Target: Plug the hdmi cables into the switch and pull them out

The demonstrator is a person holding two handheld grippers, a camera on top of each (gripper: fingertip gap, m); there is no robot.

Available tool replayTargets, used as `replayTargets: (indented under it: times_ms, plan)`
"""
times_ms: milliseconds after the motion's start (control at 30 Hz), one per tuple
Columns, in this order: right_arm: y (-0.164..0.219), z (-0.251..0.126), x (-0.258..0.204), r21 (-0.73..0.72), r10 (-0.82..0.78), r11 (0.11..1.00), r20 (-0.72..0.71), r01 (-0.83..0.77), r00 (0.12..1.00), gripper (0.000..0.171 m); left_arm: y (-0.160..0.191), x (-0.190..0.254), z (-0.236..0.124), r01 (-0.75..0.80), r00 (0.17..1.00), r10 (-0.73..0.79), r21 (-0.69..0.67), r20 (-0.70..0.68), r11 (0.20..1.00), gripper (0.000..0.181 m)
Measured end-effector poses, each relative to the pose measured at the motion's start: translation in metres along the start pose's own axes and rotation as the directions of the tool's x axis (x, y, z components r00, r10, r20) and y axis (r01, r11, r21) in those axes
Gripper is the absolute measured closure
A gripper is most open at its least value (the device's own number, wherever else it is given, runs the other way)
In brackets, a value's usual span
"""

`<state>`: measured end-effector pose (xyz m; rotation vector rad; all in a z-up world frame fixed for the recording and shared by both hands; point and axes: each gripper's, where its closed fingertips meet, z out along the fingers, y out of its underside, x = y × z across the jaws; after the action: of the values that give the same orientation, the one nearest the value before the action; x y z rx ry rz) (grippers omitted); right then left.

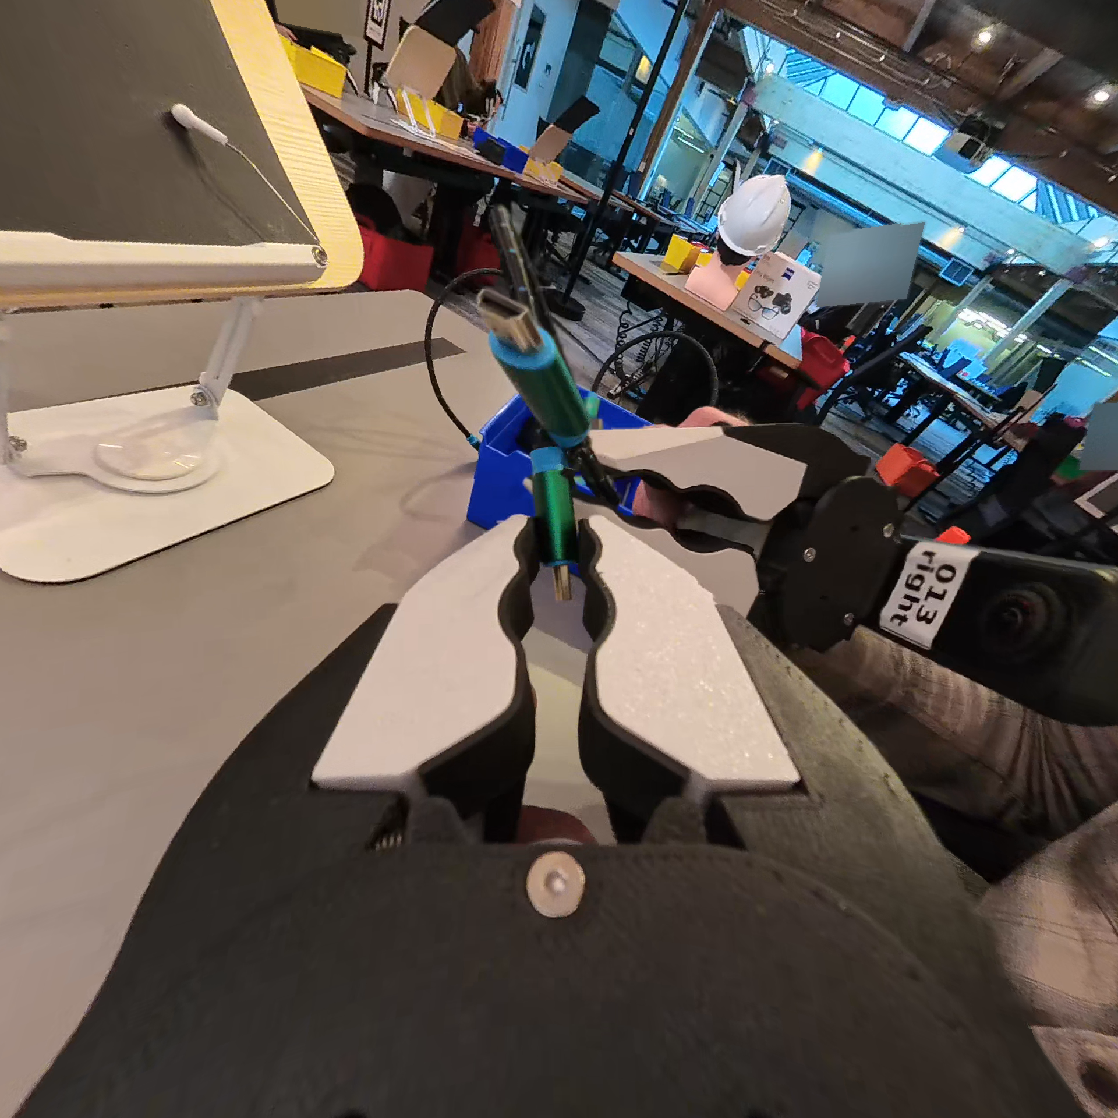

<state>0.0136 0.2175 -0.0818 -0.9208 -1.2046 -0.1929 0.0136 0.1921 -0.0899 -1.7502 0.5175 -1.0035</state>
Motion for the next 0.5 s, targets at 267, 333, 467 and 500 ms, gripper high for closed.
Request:
replayTargets:
  times_ms: [267, 333, 467, 500]
  plan:
    - [-0.003, -0.003, -0.006, 0.0, 0.123, 0.992, 0.136, -0.124, 0.983, 0.163, -0.01, -0.012, -0.006, -0.053, 0.996, 0.048, 0.062, 0.08, 0.997, 0.17]
    - [-0.005, -0.003, -0.005, 0.004, 0.188, 0.982, 0.16, -0.191, 0.969, 0.164, -0.011, -0.012, -0.007, -0.053, 0.996, 0.049, 0.06, 0.075, 0.997, 0.17]
    - [-0.014, -0.006, 0.008, 0.018, 0.379, 0.921, 0.188, -0.389, 0.906, 0.163, -0.012, -0.01, -0.007, -0.109, 0.991, 0.104, 0.05, 0.089, 0.993, 0.17]
    - [-0.017, -0.007, 0.012, 0.023, 0.426, 0.899, 0.194, -0.438, 0.884, 0.163, -0.012, -0.009, -0.007, -0.122, 0.989, 0.117, 0.048, 0.091, 0.991, 0.17]
